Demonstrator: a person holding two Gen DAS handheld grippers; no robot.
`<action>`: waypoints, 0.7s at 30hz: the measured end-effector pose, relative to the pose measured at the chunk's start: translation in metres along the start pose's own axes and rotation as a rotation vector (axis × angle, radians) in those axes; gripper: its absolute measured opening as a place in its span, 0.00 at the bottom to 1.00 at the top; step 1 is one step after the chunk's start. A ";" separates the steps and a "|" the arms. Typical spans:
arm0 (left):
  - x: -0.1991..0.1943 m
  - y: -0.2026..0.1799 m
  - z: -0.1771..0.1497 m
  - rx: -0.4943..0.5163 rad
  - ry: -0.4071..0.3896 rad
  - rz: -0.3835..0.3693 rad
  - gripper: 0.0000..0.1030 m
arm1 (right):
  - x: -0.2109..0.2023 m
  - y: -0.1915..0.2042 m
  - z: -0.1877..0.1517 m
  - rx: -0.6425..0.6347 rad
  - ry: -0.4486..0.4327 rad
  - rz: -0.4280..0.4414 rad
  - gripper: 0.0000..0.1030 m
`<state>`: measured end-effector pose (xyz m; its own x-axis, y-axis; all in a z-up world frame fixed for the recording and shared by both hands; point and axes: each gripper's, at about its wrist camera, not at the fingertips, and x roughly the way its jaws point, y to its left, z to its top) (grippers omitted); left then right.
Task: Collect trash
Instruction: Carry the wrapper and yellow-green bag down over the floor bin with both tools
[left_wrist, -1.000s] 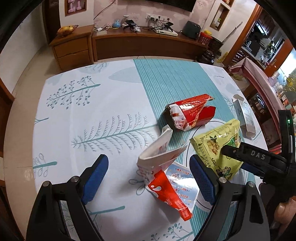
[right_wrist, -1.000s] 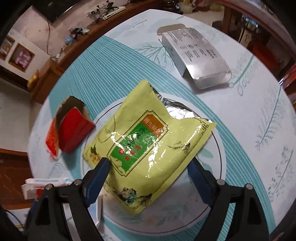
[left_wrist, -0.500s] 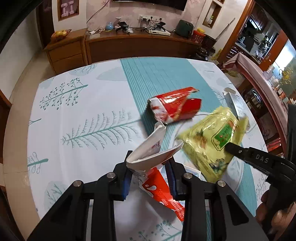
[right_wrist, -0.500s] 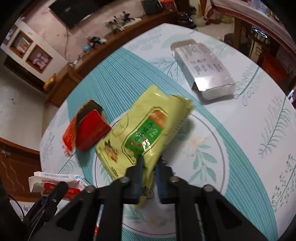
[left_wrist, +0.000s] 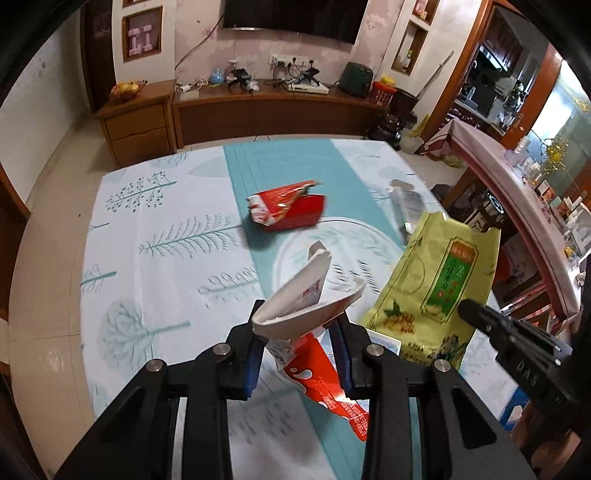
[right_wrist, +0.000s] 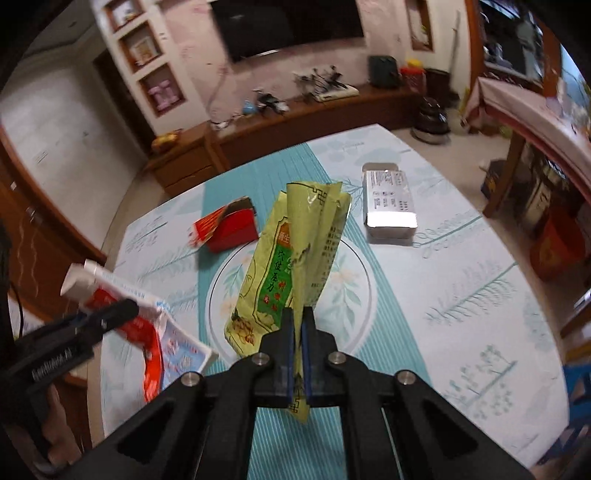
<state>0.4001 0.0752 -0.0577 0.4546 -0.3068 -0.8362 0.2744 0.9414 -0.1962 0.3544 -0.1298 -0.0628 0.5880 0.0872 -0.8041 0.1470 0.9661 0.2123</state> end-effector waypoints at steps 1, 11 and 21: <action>-0.008 -0.007 -0.005 0.002 -0.008 0.004 0.30 | -0.010 -0.002 -0.006 -0.011 -0.004 0.008 0.03; -0.094 -0.103 -0.106 -0.050 -0.083 0.115 0.31 | -0.111 -0.062 -0.078 -0.140 -0.050 0.117 0.03; -0.110 -0.184 -0.229 -0.132 0.042 0.181 0.31 | -0.184 -0.146 -0.168 -0.237 -0.002 0.188 0.03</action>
<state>0.1058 -0.0322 -0.0467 0.4504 -0.1273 -0.8837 0.0770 0.9916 -0.1037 0.0912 -0.2459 -0.0397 0.5889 0.2698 -0.7618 -0.1543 0.9628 0.2217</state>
